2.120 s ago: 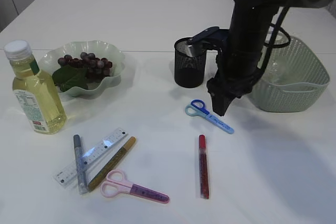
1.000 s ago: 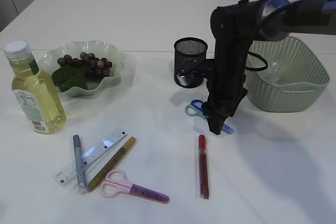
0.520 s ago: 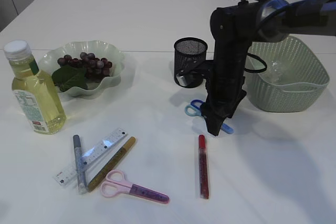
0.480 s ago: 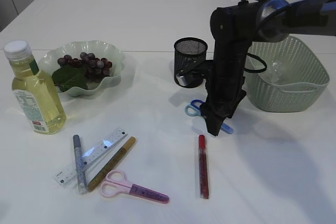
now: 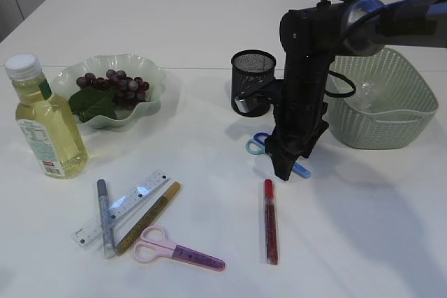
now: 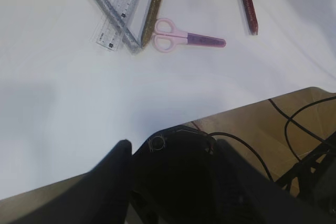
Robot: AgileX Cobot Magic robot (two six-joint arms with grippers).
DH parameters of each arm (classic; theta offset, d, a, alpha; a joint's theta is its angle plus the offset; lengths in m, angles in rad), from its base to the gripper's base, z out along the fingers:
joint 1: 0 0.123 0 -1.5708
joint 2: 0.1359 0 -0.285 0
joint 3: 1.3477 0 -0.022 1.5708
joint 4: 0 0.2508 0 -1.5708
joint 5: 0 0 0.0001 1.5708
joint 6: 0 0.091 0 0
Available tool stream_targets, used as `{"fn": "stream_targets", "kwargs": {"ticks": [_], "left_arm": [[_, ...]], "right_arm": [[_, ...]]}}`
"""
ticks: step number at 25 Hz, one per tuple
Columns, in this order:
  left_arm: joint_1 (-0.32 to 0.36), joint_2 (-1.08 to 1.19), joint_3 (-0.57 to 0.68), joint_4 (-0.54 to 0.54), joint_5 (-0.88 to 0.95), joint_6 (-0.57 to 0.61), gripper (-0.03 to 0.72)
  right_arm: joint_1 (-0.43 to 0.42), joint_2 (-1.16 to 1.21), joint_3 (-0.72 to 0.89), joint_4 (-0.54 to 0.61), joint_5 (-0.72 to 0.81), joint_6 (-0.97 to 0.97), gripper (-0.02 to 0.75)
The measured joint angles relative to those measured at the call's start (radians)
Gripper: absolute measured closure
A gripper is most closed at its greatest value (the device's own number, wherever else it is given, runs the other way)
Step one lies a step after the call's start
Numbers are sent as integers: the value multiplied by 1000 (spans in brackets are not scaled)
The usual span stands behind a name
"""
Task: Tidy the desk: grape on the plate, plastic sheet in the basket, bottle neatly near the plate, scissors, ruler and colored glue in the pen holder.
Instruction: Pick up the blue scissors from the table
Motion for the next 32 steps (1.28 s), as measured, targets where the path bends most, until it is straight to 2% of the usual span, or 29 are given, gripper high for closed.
{"fn": "stream_targets", "kwargs": {"ticks": [32], "left_arm": [[0, 0, 0, -19, 0, 0, 326]], "right_arm": [[0, 23, -7, 0, 0, 30, 155]]}}
